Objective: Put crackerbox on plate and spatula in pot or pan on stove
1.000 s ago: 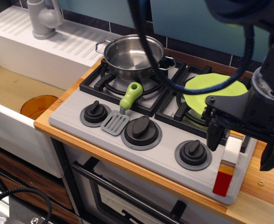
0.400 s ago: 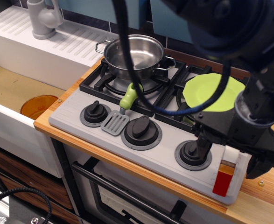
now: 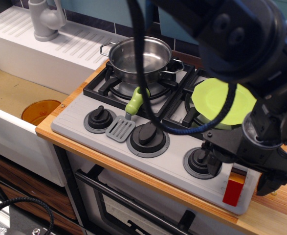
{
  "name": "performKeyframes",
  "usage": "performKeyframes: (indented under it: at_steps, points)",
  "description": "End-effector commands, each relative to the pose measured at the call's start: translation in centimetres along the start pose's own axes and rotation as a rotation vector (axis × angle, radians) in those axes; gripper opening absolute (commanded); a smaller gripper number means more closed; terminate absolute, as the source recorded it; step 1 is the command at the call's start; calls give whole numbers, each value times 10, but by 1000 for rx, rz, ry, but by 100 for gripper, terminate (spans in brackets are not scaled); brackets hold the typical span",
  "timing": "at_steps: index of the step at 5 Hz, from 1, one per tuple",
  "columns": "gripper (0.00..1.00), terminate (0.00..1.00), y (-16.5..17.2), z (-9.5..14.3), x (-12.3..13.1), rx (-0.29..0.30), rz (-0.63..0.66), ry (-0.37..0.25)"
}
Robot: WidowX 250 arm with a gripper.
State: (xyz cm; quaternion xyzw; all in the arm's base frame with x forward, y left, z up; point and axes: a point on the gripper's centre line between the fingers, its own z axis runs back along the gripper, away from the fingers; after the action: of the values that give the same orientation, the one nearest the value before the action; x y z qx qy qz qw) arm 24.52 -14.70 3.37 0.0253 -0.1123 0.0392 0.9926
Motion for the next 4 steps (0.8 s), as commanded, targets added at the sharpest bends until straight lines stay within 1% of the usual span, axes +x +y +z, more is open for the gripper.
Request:
performKeyframes:
  at_steps: [1,2,4]
  points:
    - [0,0,-9,19,8,-12,27,44]
    - [0,0,-12,32,12,-12,38,77]
    - [0,0,-3,71,26,12,30,134]
